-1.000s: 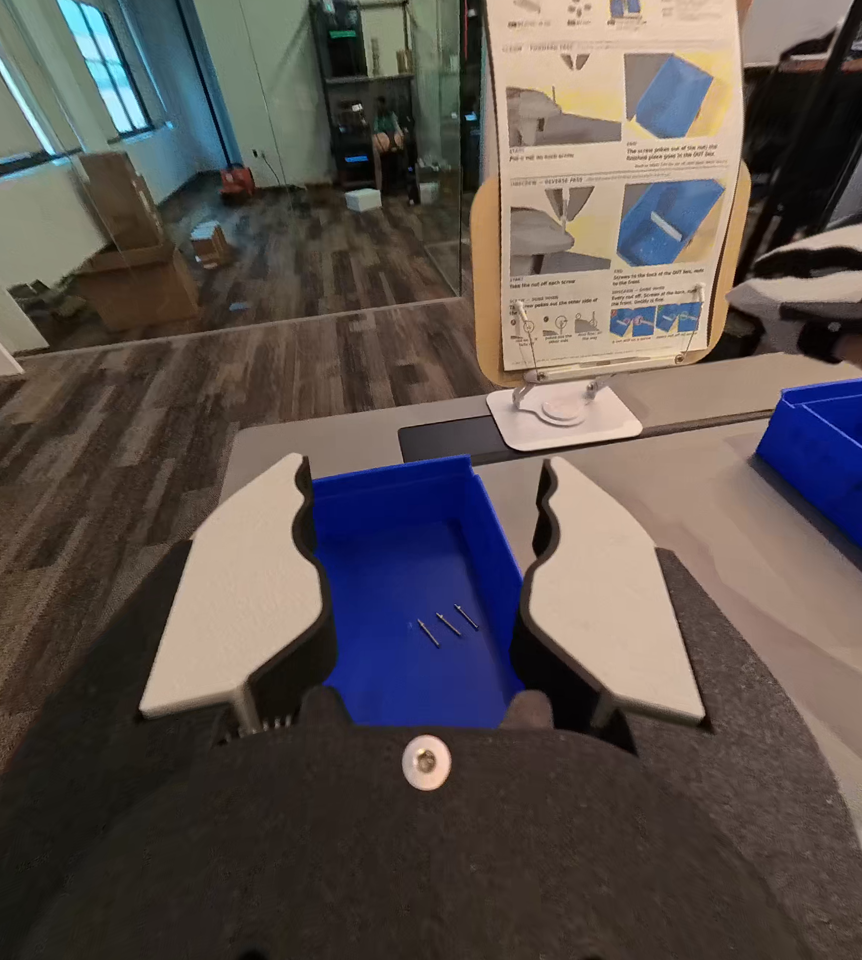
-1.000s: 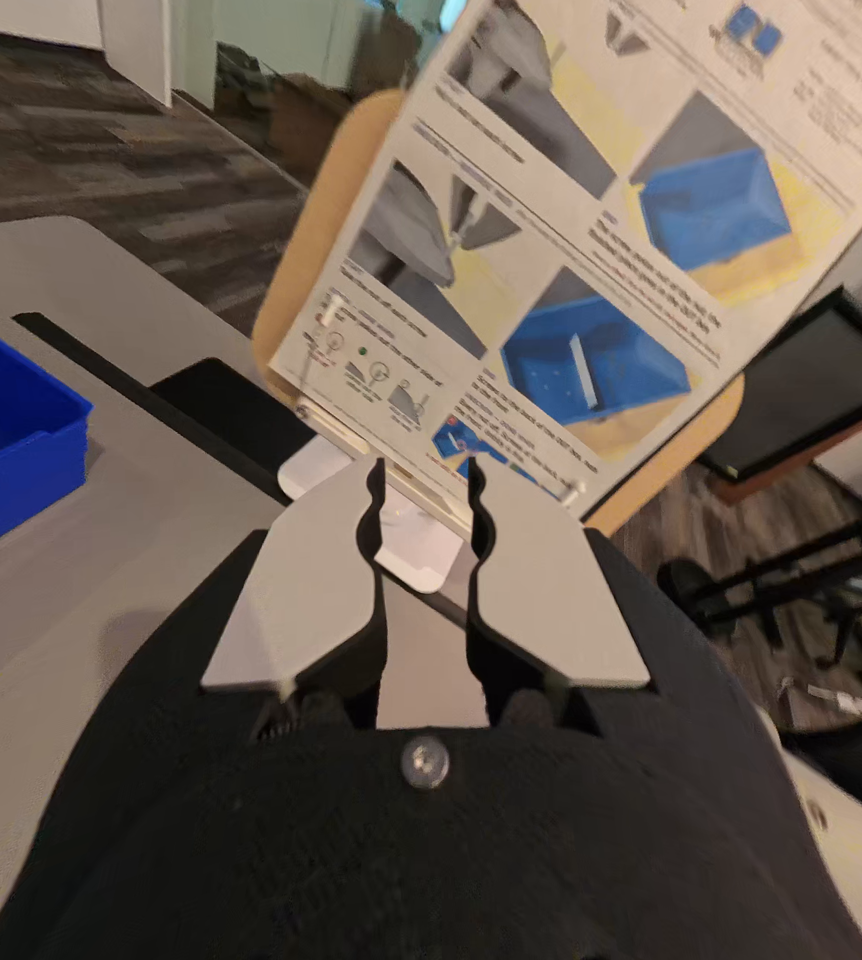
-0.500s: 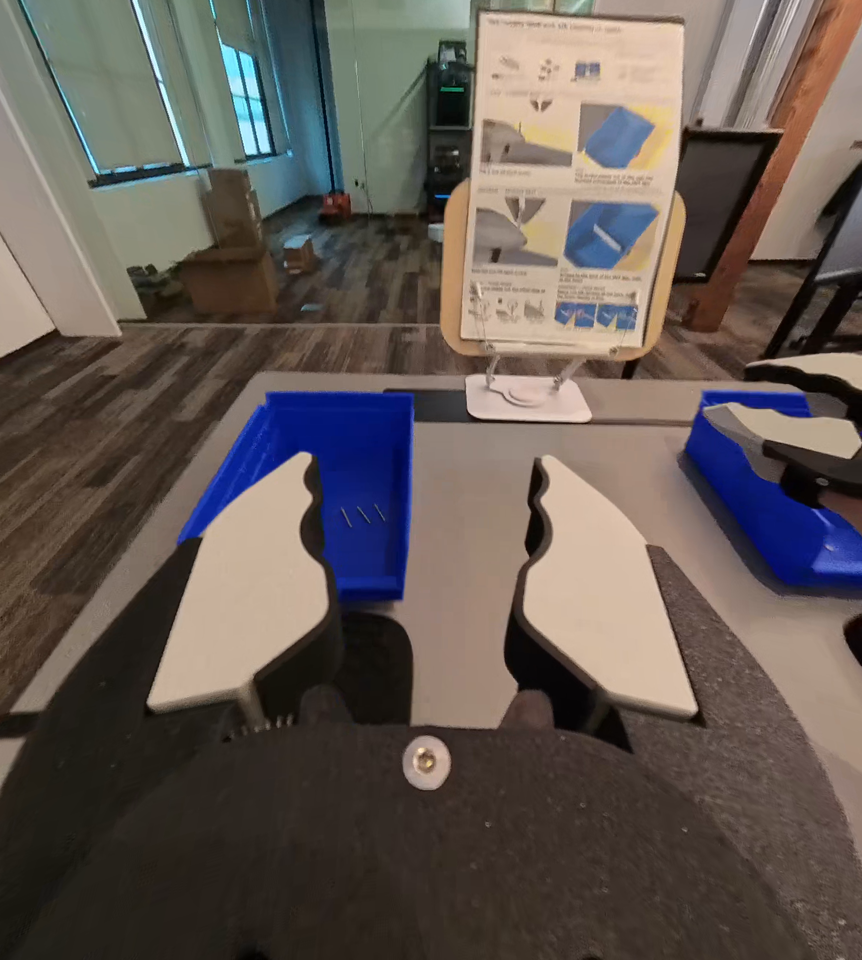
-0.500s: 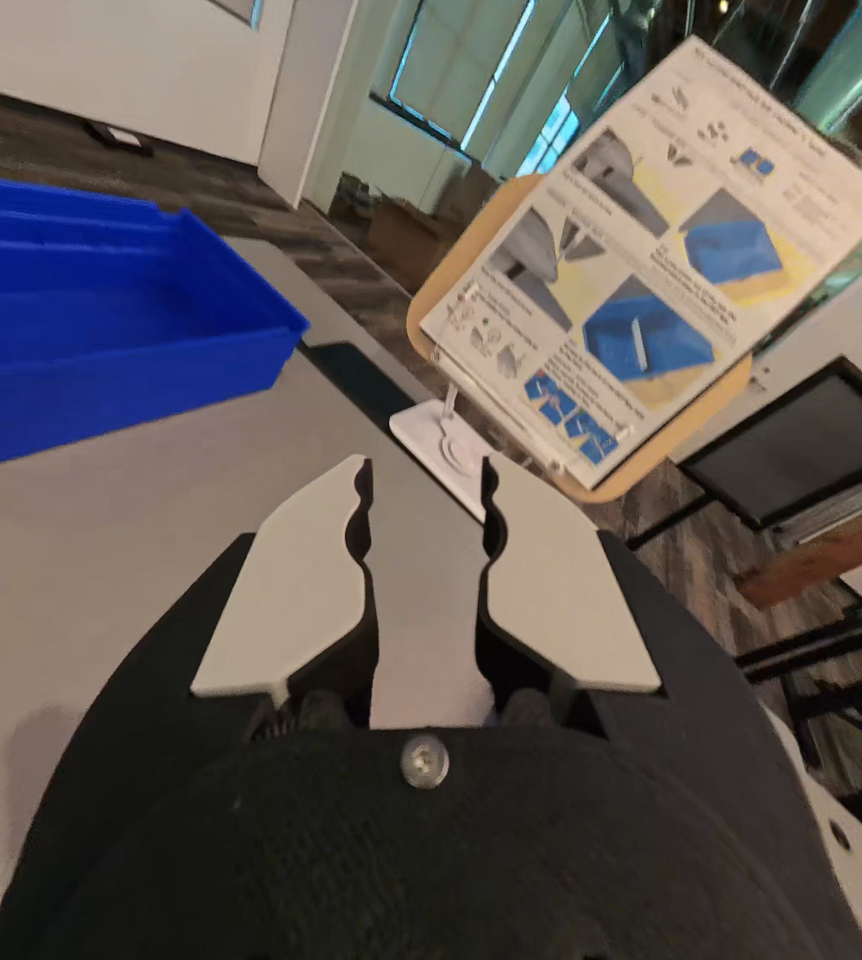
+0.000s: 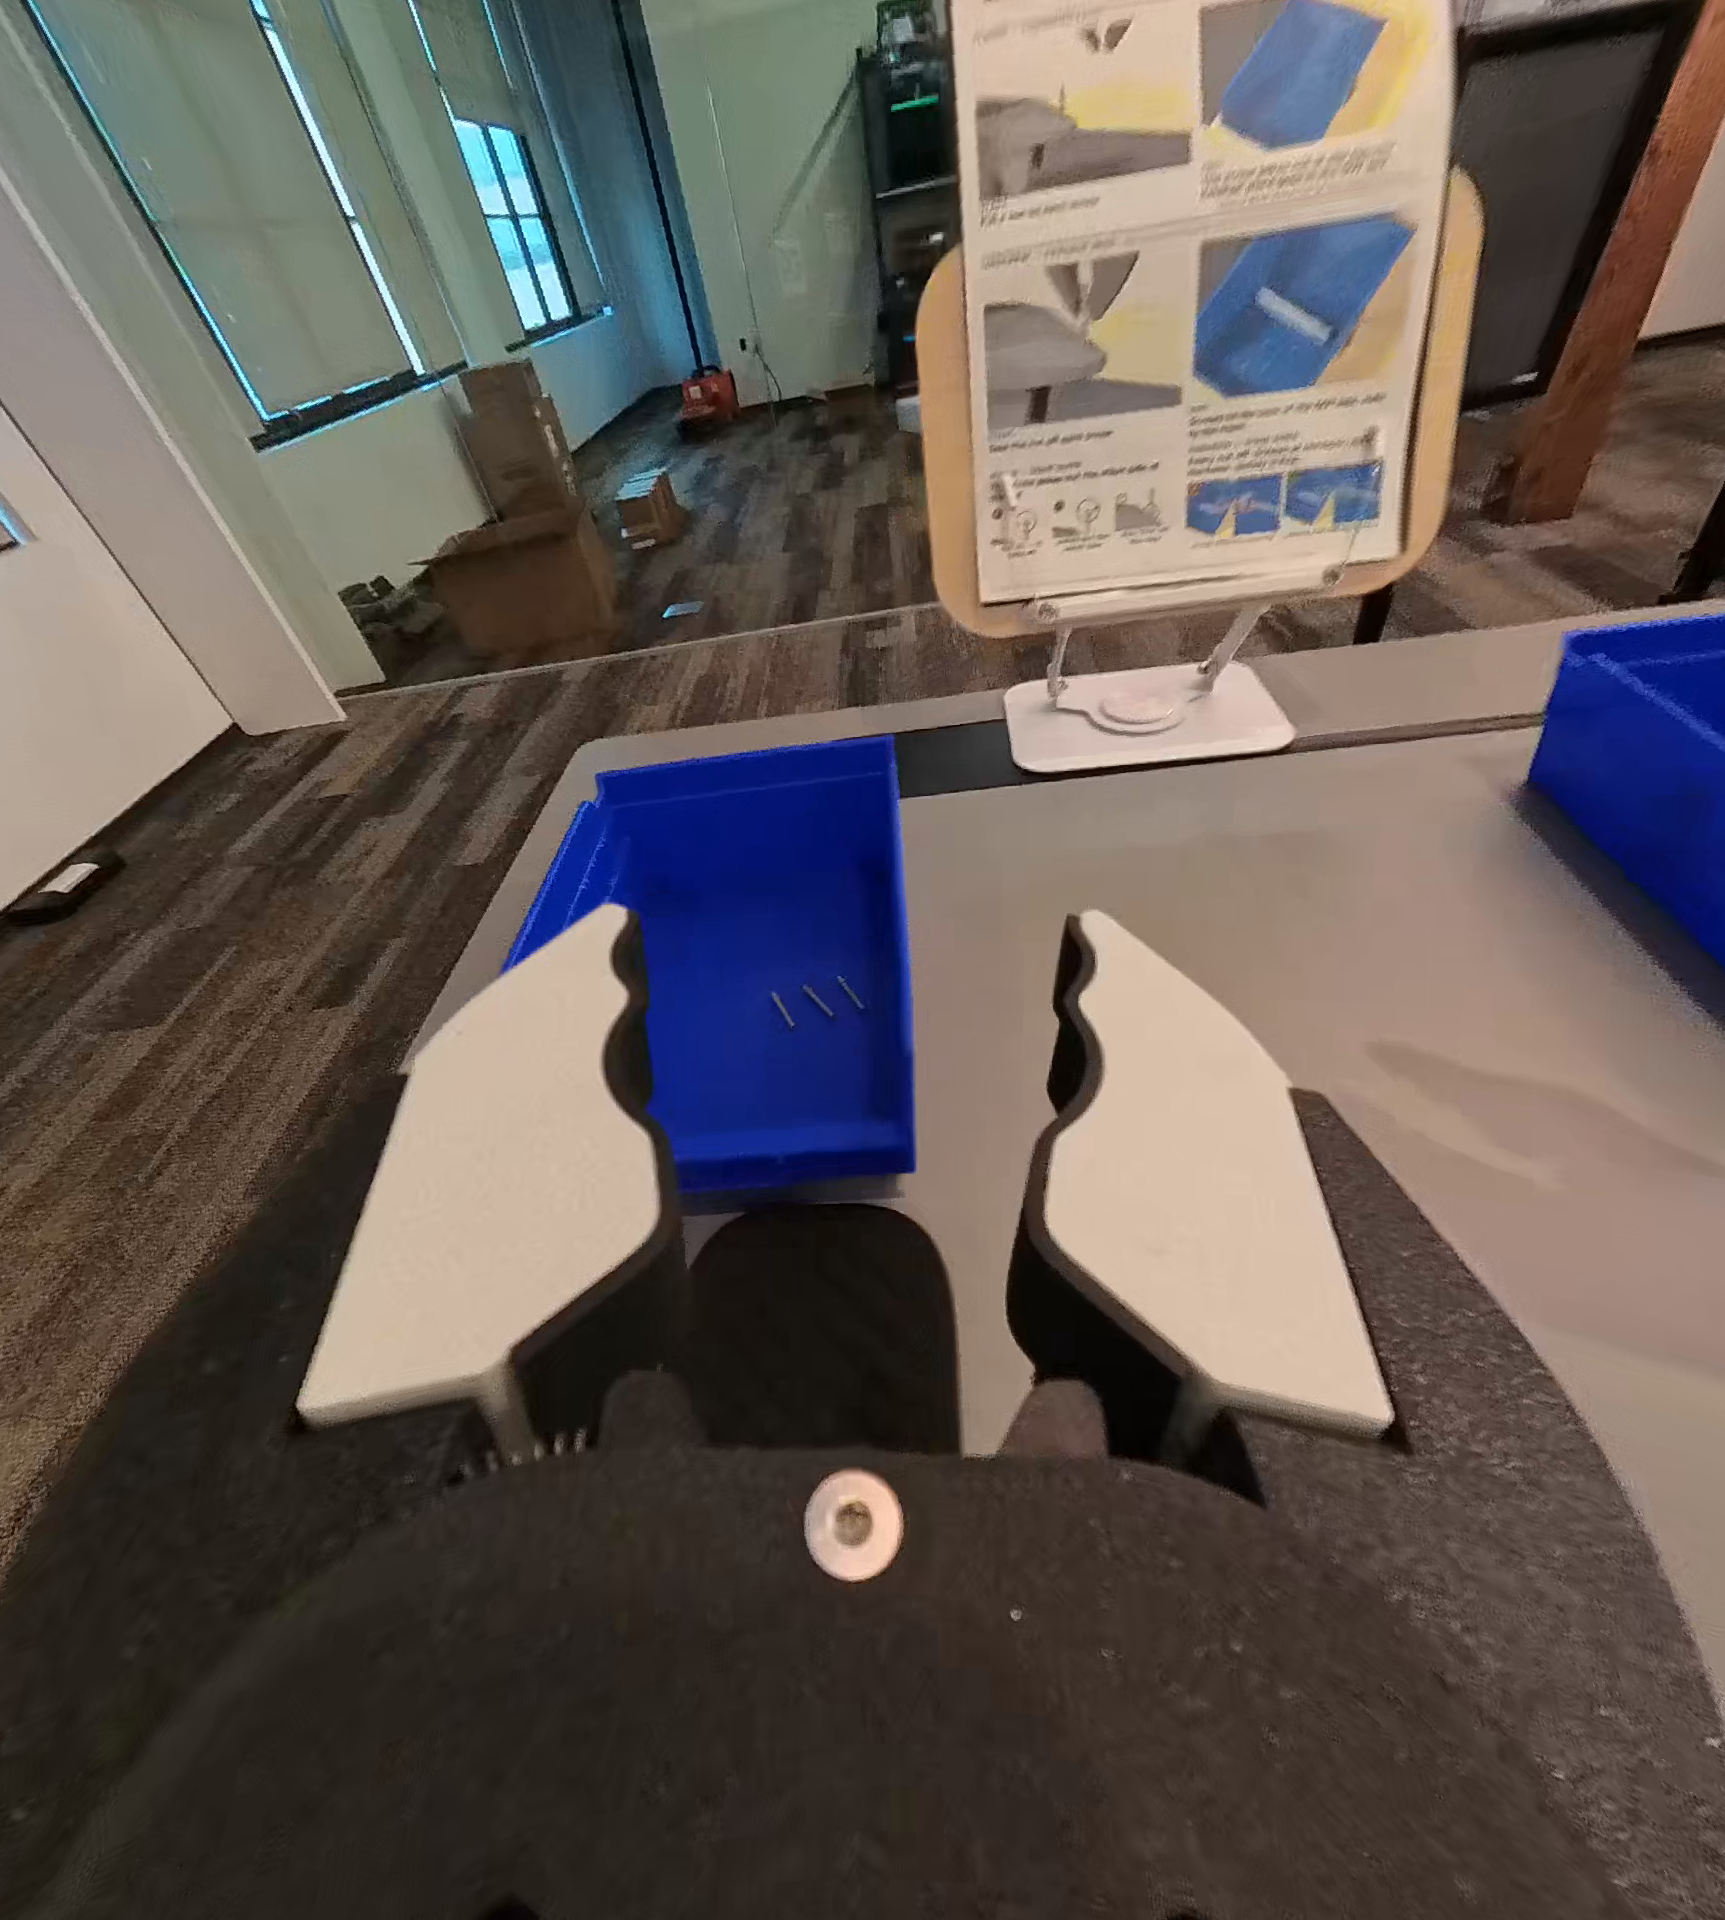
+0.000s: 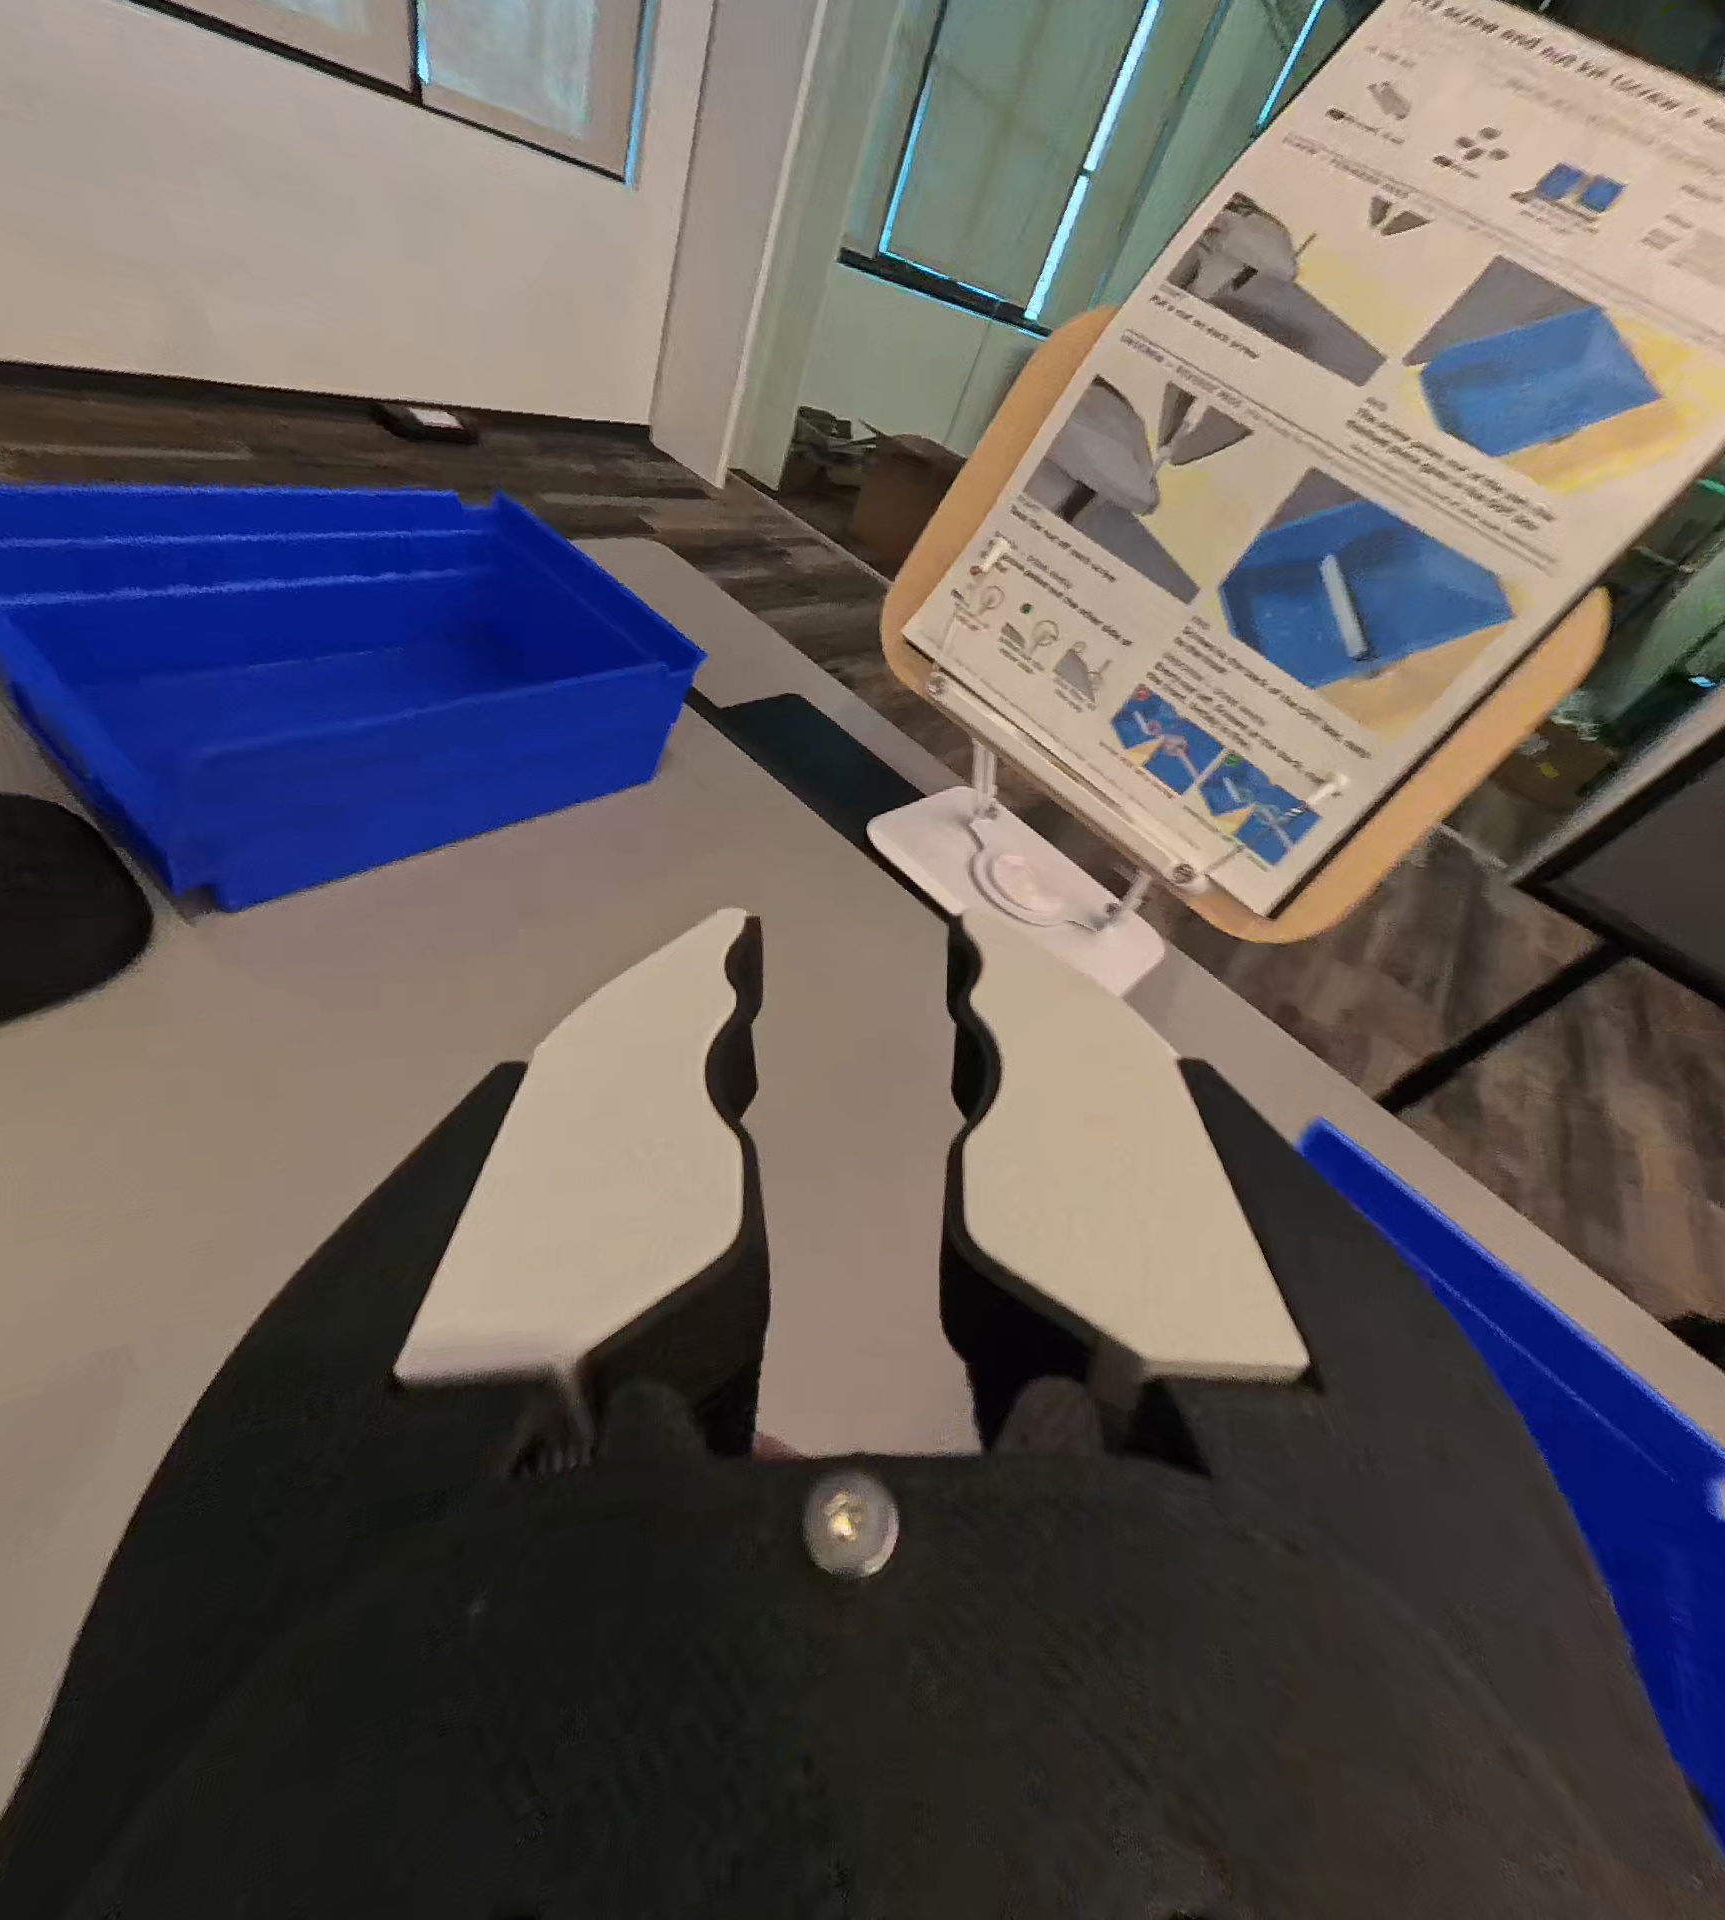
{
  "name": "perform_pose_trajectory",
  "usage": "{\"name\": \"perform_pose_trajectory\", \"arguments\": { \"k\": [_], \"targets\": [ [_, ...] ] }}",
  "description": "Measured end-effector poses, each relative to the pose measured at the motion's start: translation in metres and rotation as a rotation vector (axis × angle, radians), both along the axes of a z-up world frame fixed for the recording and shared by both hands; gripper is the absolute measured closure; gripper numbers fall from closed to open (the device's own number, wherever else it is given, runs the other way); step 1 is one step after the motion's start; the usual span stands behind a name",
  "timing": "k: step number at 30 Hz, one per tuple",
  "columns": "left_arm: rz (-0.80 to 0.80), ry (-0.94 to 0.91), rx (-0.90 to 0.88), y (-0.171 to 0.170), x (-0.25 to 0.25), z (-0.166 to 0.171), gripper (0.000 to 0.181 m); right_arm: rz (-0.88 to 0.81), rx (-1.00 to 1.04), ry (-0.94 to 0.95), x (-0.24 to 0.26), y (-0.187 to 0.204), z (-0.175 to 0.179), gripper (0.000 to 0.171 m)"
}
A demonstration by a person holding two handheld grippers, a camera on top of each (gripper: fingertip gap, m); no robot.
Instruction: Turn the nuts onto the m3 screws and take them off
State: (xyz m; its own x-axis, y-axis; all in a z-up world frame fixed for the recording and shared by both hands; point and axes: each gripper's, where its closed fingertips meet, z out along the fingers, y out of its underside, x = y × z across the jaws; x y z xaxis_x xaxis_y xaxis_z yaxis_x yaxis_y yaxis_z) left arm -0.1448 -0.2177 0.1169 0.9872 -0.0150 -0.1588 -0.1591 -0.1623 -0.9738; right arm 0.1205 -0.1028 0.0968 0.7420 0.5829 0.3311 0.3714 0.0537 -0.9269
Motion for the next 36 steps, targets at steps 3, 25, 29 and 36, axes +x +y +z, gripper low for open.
{"name": "perform_pose_trajectory", "arguments": {
  "k": [3, 25, 29, 36],
  "targets": [
    [-0.021, -0.01, -0.072, 0.034, -0.032, -0.031, 0.108, 0.111, -0.05, 0.091, -0.024, 0.014, -0.005, 0.145],
    [-0.062, -0.259, -0.883, 0.216, -0.109, -0.22, 0.126, 0.14, -0.119, 0.137, -0.036, 0.087, 0.001, 0.13],
    [-0.047, -0.32, -0.891, 0.222, -0.107, -0.226, 0.133, 0.089, -0.02, 0.127, -0.015, 0.092, 0.016, 0.127],
    [0.023, -0.329, -1.038, 0.227, -0.1, -0.243, 0.128, 0.113, -0.088, 0.17, -0.005, 0.099, 0.008, 0.122]
  ]
}}
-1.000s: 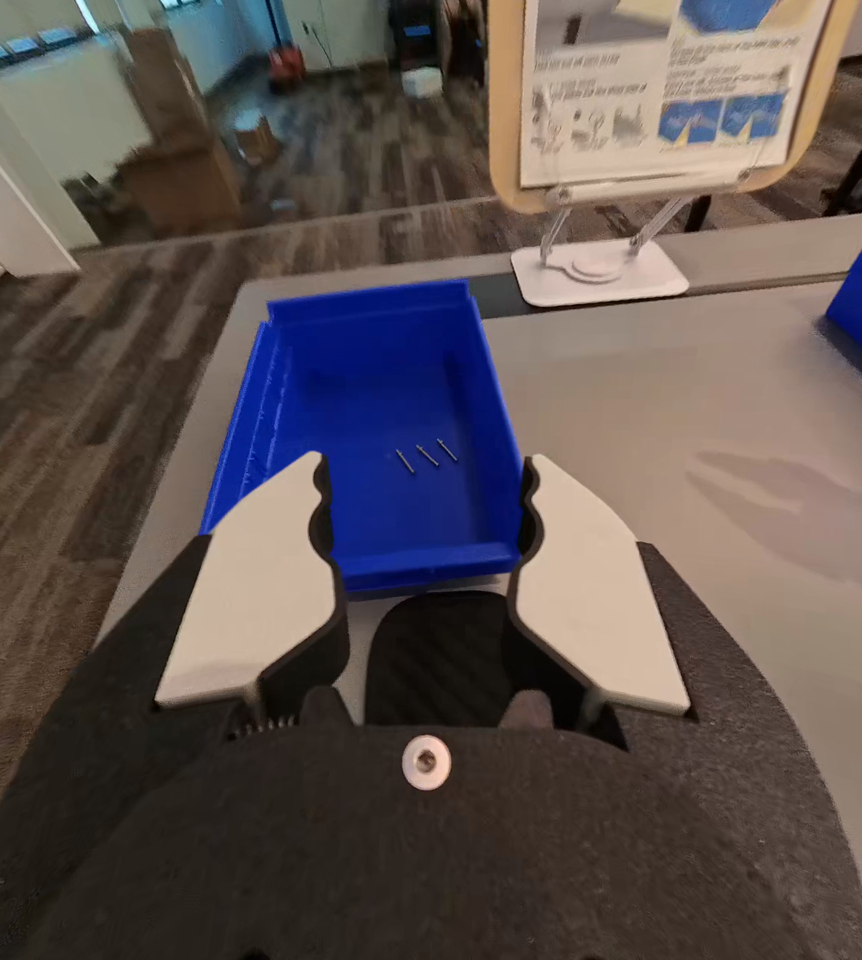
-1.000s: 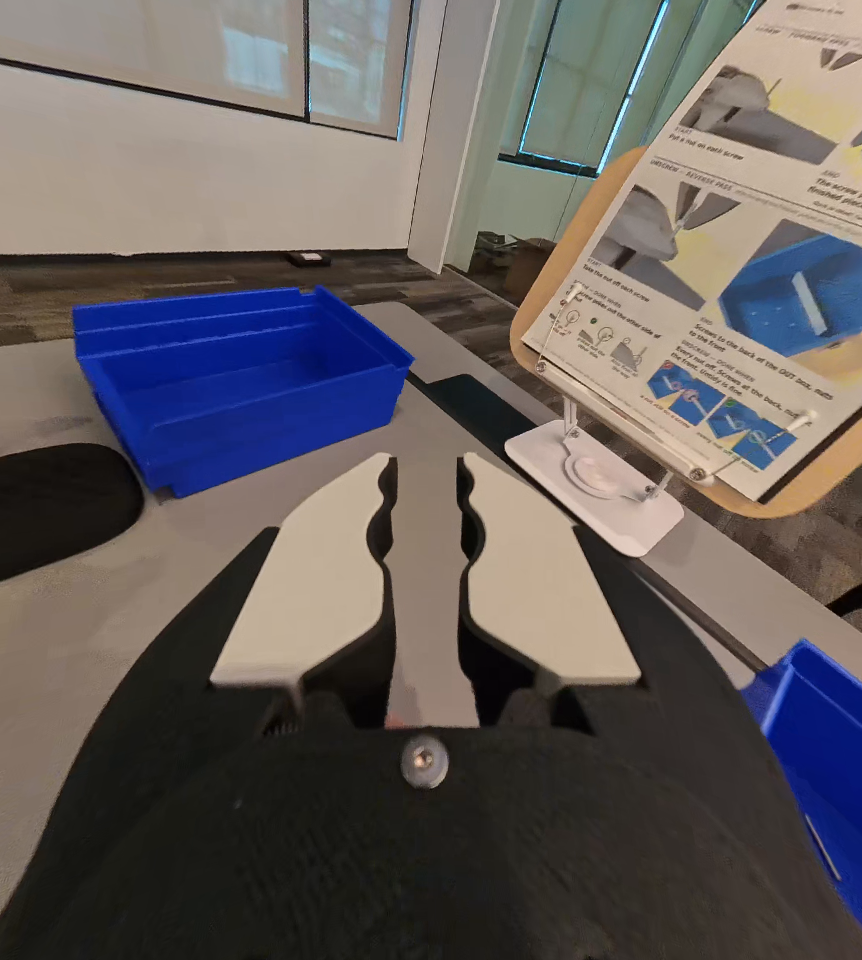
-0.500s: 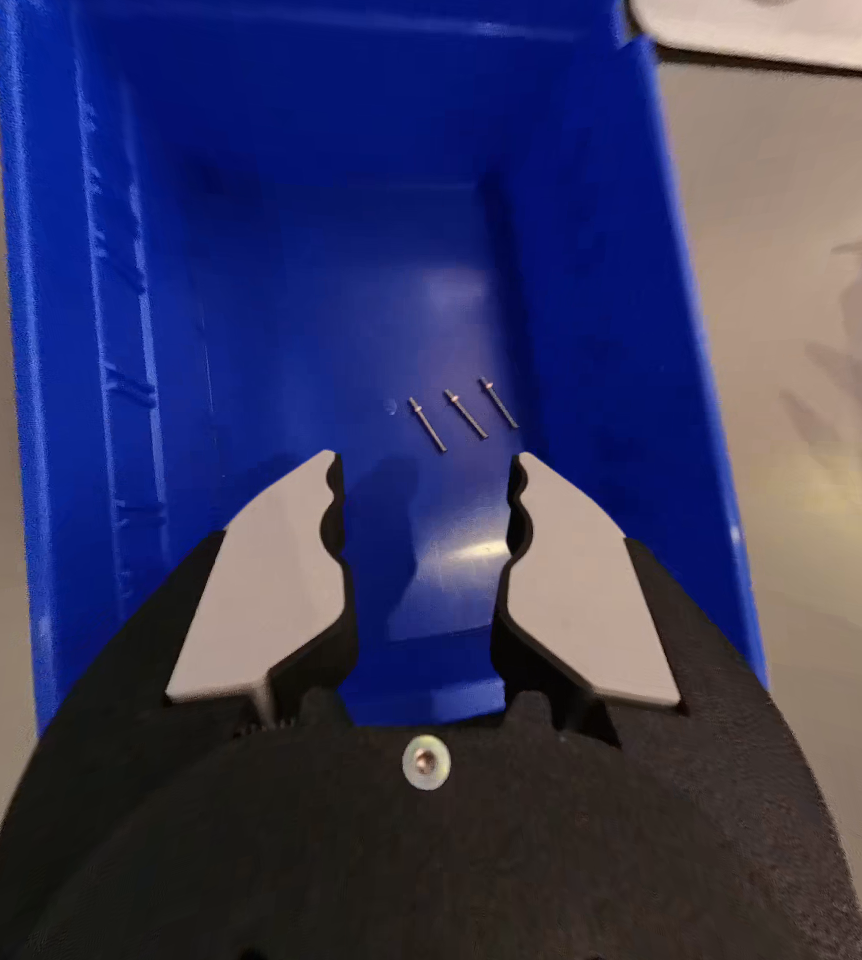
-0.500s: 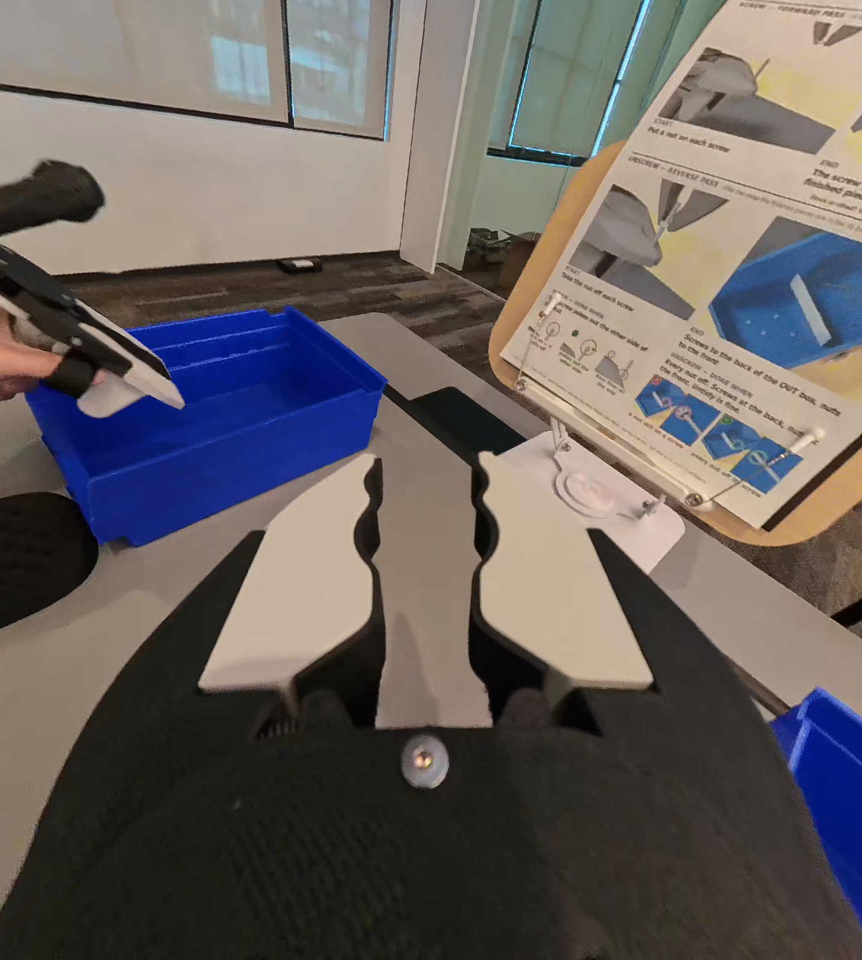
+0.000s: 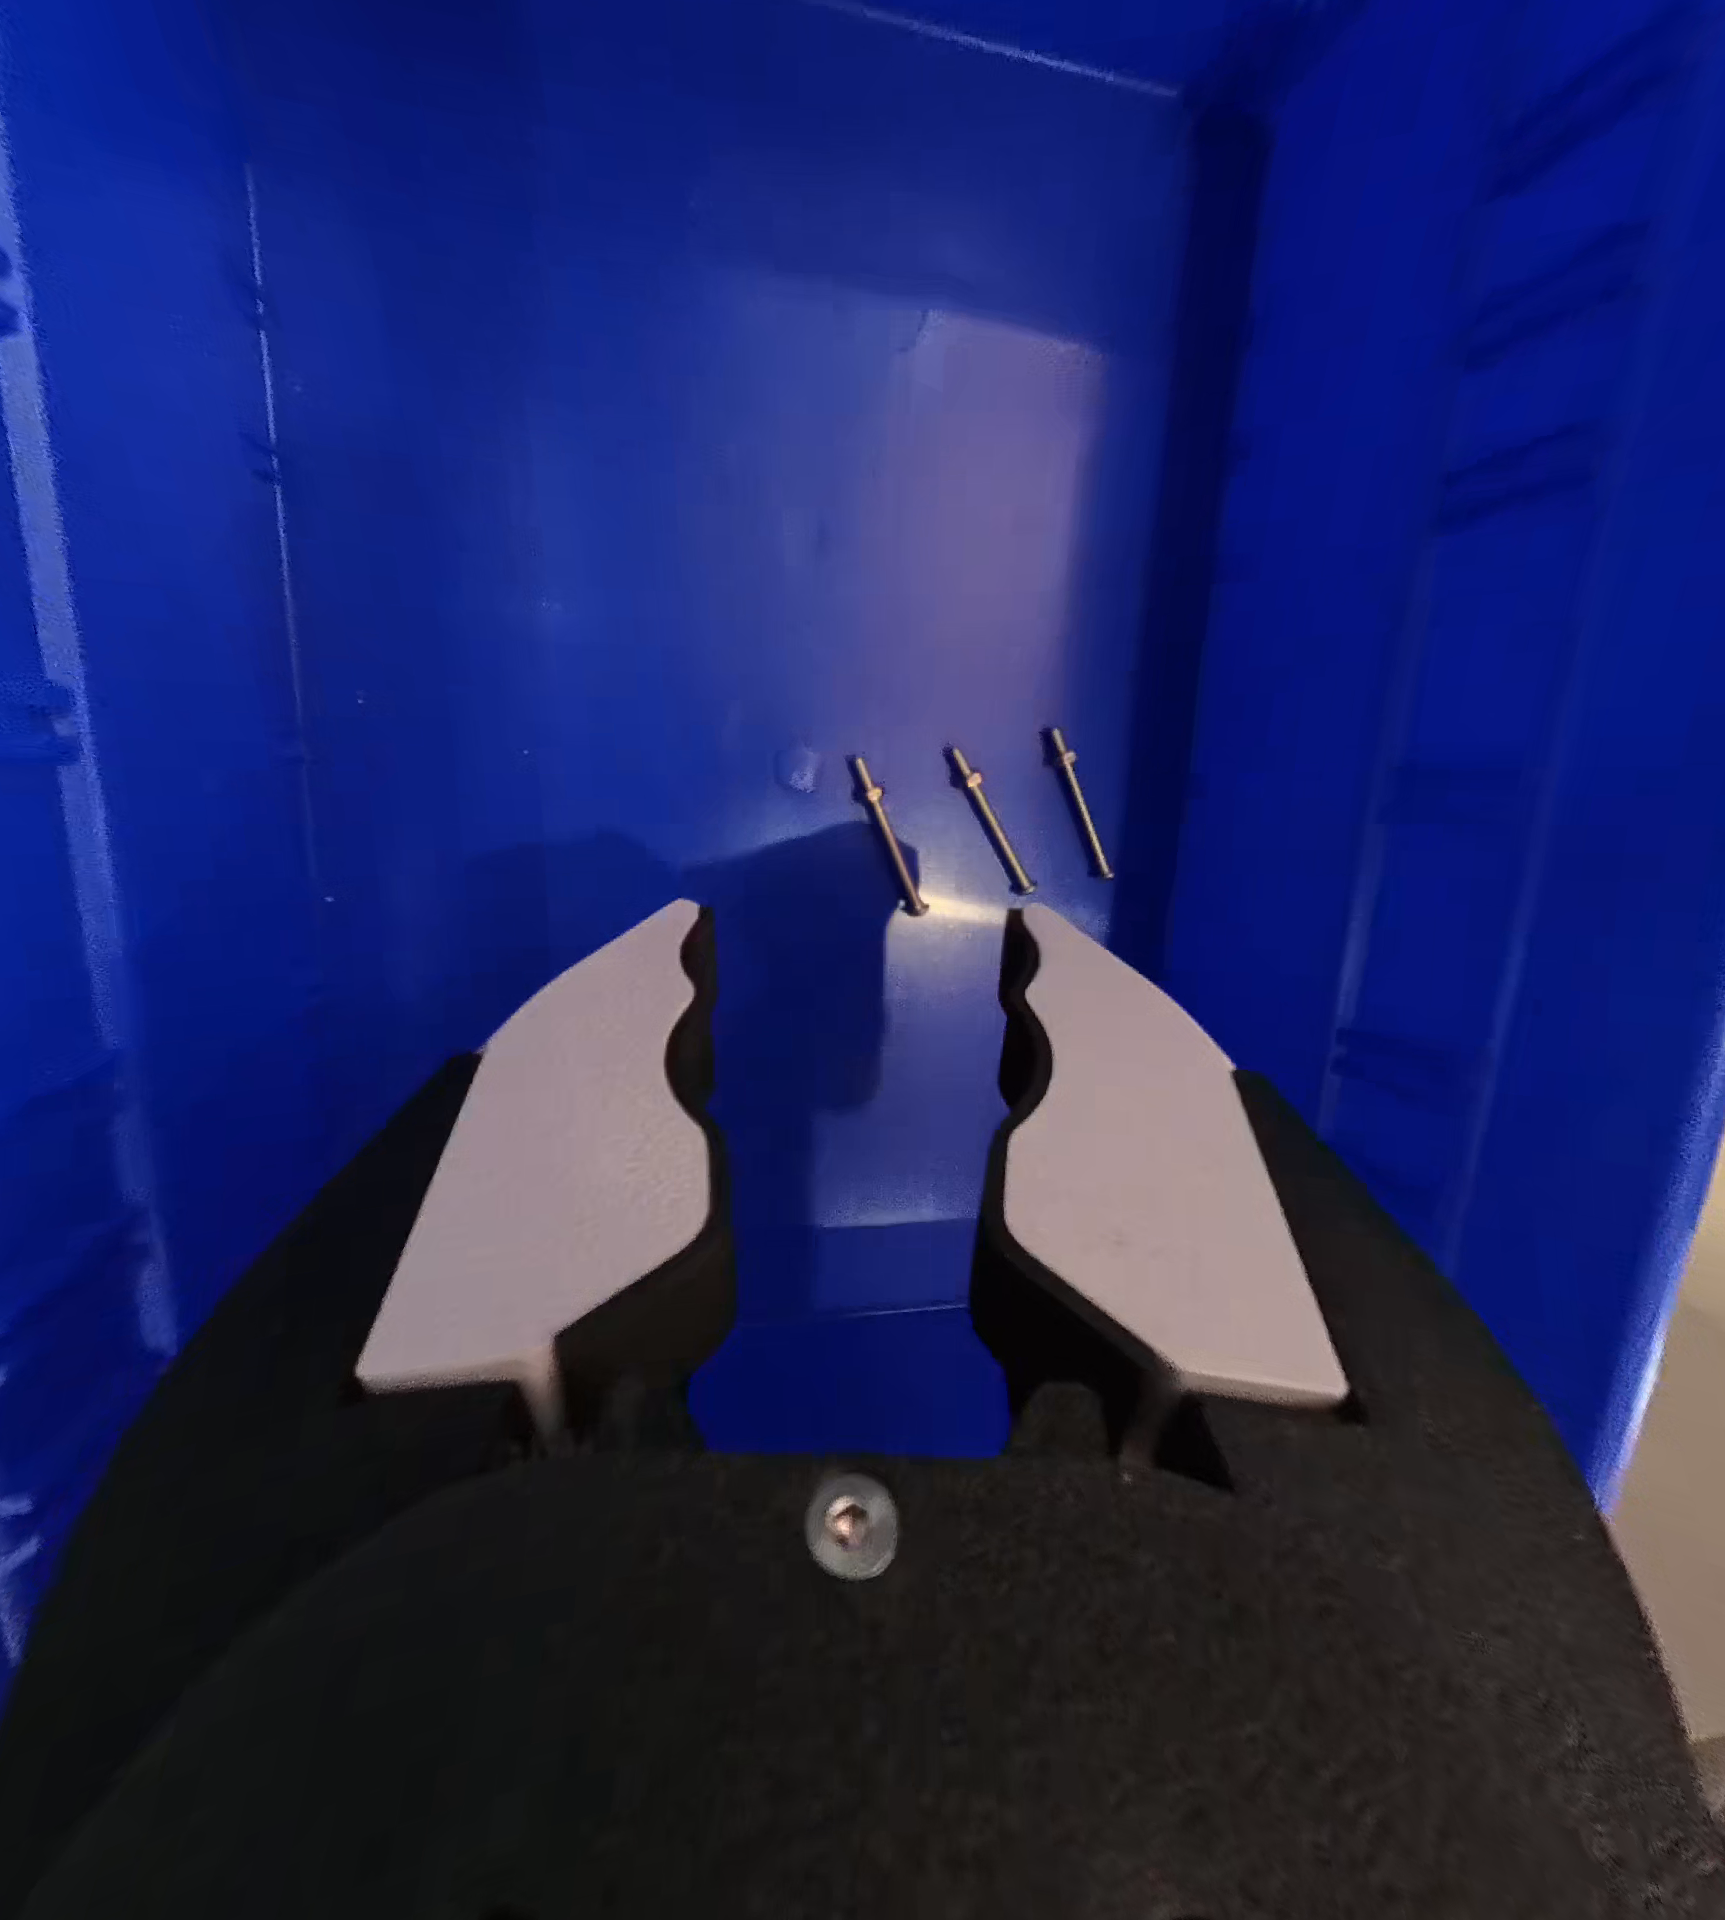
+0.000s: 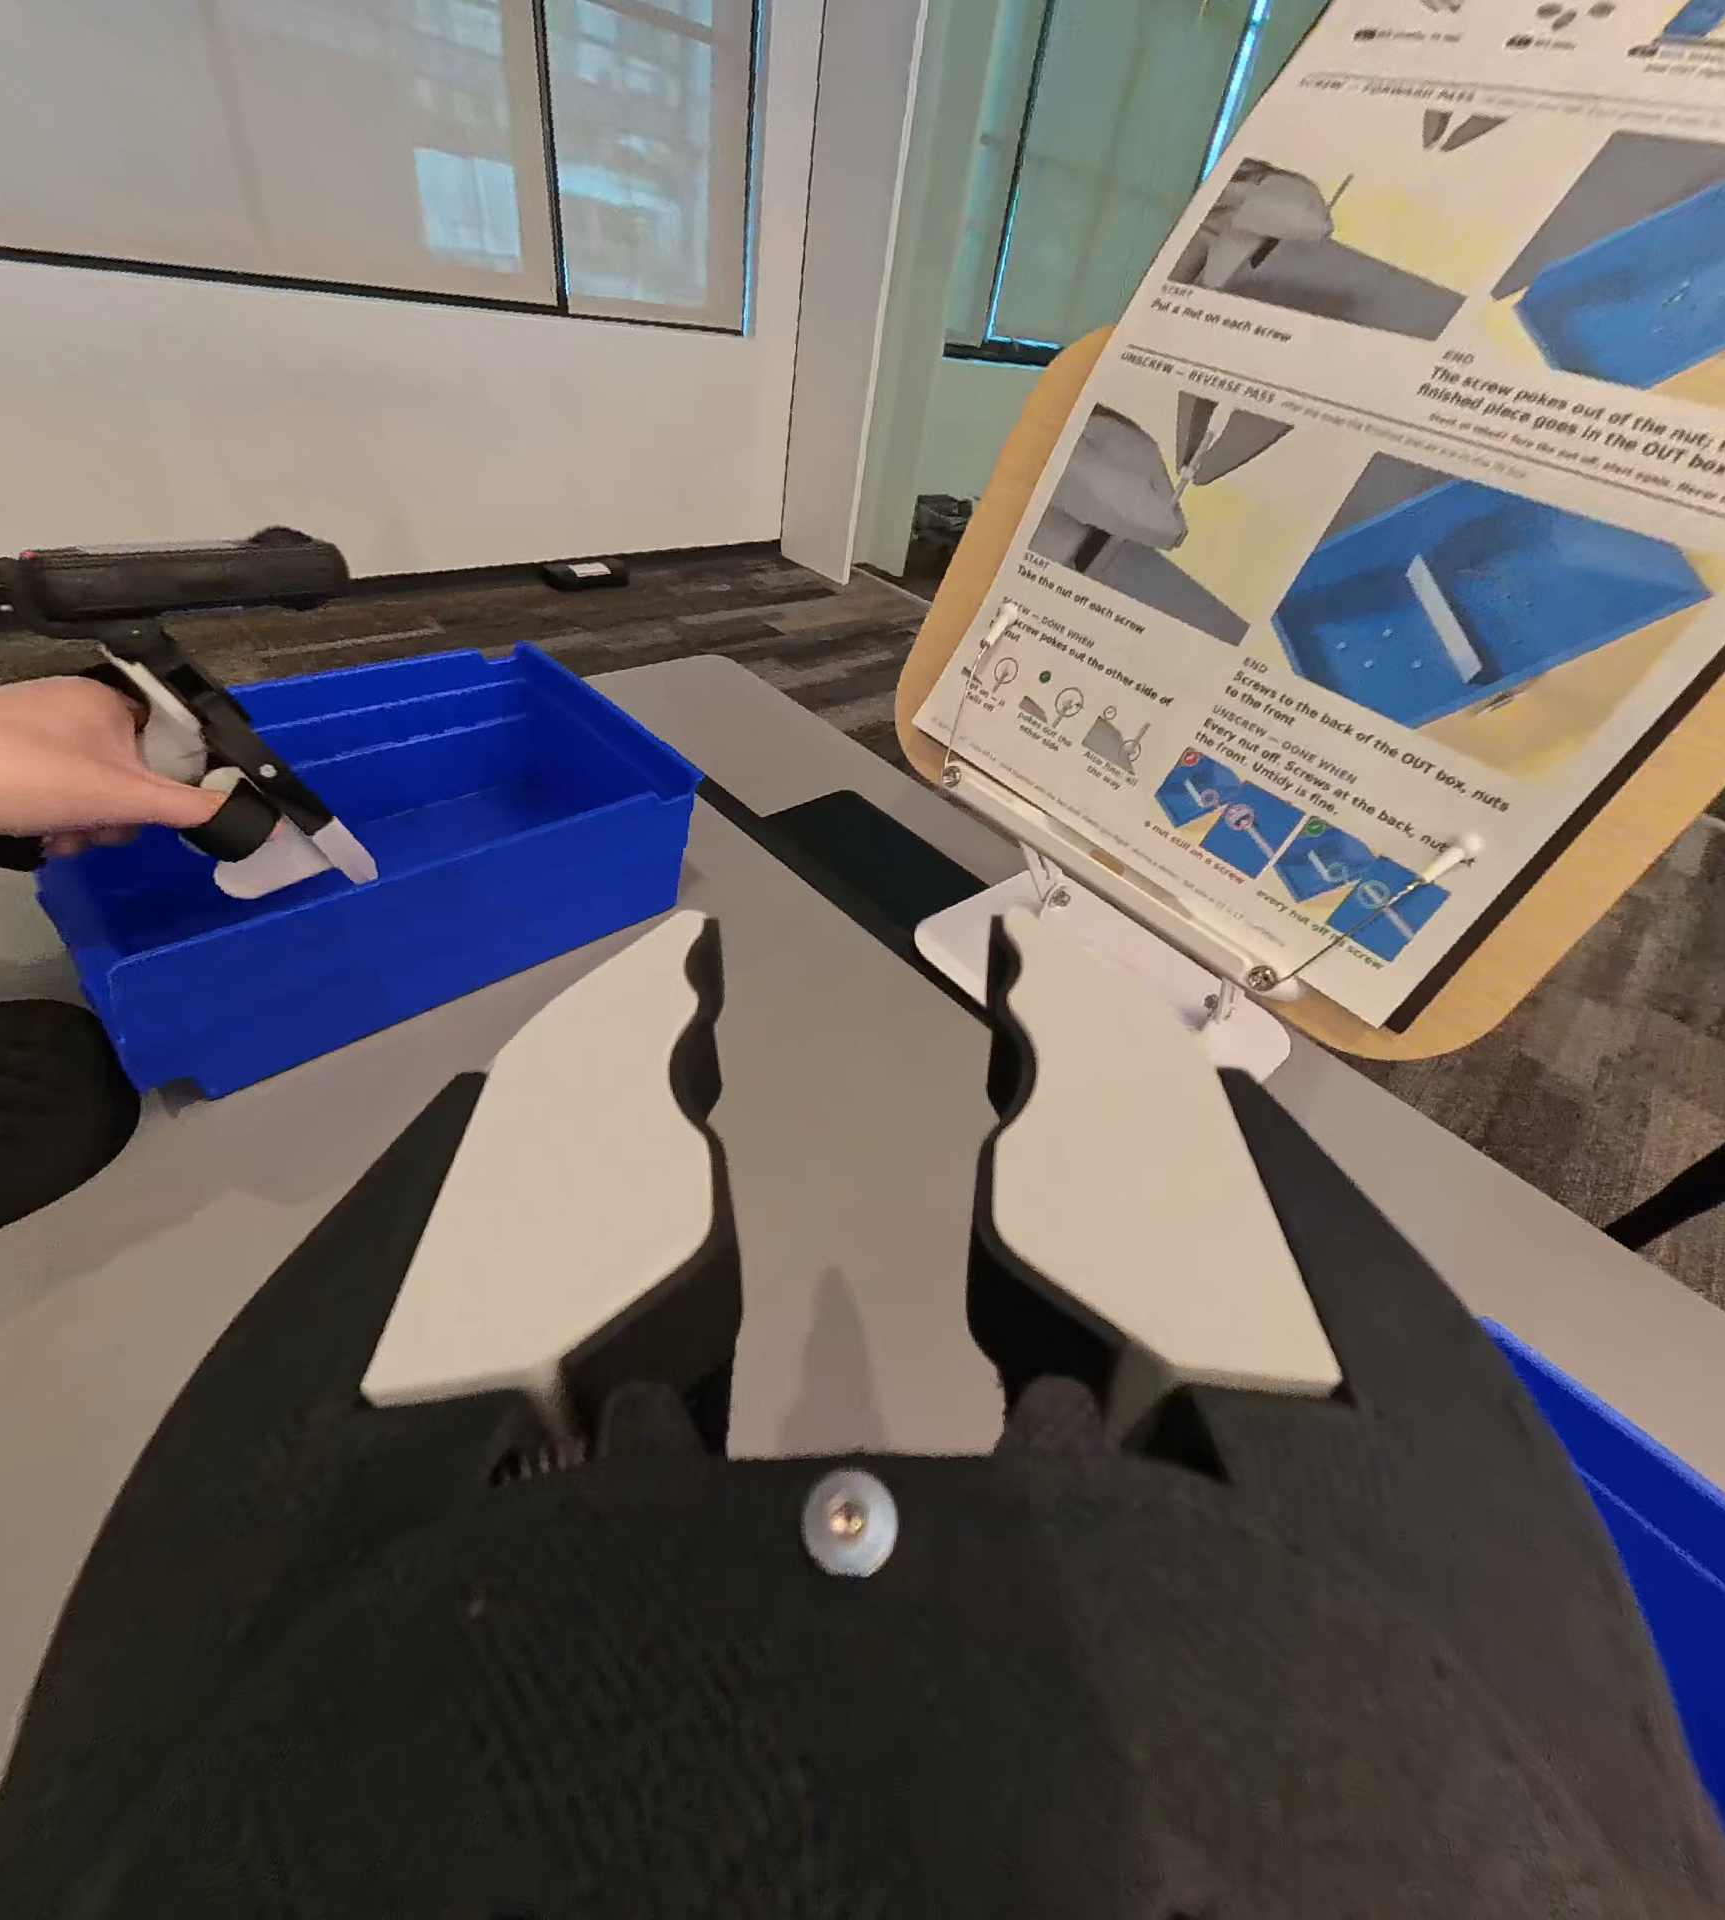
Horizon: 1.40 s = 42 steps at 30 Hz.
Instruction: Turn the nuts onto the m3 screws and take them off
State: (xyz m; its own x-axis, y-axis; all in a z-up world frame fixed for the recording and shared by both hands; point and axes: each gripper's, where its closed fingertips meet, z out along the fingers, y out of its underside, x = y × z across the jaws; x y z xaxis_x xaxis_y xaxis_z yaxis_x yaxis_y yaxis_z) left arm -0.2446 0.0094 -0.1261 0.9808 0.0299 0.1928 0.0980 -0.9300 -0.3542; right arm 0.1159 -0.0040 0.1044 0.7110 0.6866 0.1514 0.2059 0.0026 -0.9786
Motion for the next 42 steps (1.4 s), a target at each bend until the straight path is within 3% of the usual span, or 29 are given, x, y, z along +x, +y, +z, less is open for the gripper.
{"name": "perform_pose_trajectory", "arguments": {
  "k": [7, 17, 21, 32, 34, 37, 42],
  "targets": [
    [0.029, 0.111, -0.162, 0.003, -0.001, -0.025, 0.127, 0.003, 0.023, -0.003, 0.004, 0.002, 0.005, 0.12],
    [0.047, 0.191, -0.203, 0.008, -0.004, -0.03, 0.137, 0.026, 0.004, 0.027, 0.01, 0.003, 0.006, 0.119],
    [-0.002, 0.192, -0.239, 0.001, -0.003, -0.03, 0.171, 0.028, -0.005, 0.025, 0.011, 0.005, 0.004, 0.119],
    [-0.175, 0.271, -0.19, 0.002, -0.012, -0.024, 0.178, 0.041, -0.006, 0.004, 0.012, 0.003, 0.001, 0.119],
    [-0.184, 0.232, -0.061, 0.014, -0.014, 0.002, 0.178, 0.036, -0.01, -0.012, 0.012, 0.005, -0.003, 0.119],
    [-0.234, 0.052, 0.258, 0.038, 0.015, 0.084, 0.179, 0.034, -0.002, -0.025, 0.012, 0.009, -0.005, 0.119],
    [-0.598, -0.224, 0.703, 0.026, 0.157, 0.225, 0.179, 0.17, -0.02, 0.084, -0.007, 0.0, 0.003, 0.12]
  ]
}}
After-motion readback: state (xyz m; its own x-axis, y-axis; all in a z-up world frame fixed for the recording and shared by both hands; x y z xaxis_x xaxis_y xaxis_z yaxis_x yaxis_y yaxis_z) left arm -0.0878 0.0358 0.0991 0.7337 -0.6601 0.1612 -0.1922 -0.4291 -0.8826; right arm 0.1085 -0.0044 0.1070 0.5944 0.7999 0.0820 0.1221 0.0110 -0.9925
